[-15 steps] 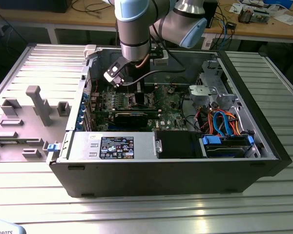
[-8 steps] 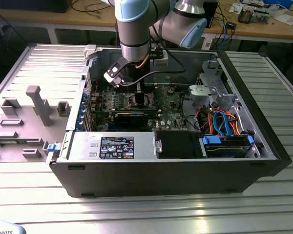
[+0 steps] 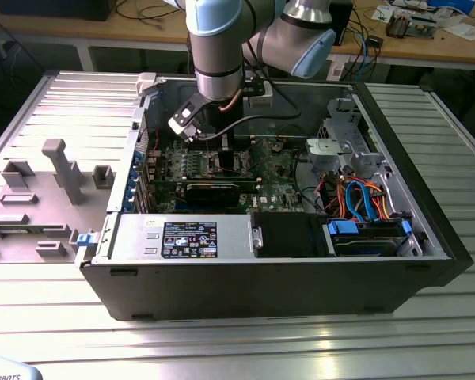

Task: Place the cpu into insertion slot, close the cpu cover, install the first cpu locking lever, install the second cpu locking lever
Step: 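Place the cpu into insertion slot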

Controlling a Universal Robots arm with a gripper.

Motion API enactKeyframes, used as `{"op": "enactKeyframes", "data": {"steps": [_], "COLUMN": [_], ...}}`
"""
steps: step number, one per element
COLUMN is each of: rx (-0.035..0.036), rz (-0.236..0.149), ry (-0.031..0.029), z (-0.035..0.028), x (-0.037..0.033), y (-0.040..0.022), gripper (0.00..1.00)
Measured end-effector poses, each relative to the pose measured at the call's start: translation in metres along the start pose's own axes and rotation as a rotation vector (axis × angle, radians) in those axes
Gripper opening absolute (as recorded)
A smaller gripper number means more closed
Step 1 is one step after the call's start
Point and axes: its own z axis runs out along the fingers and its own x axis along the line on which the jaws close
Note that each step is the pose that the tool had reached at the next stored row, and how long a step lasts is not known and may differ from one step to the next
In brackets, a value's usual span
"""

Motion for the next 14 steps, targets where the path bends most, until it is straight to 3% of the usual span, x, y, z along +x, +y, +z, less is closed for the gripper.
{"op": "enactKeyframes", "data": {"steps": [5, 9, 14], "rx": [0.0002, 0.0001, 0.0], "rz": [0.001, 0.001, 0.002], "ry": [0.011, 0.0149, 0.0153], "z": [0.0011, 0.0016, 0.0016], "x": [0.0007, 0.0018, 0.0024], "y": [-0.0001, -0.0001, -0.0001], "gripper": [0.62, 0.62, 0.62]}}
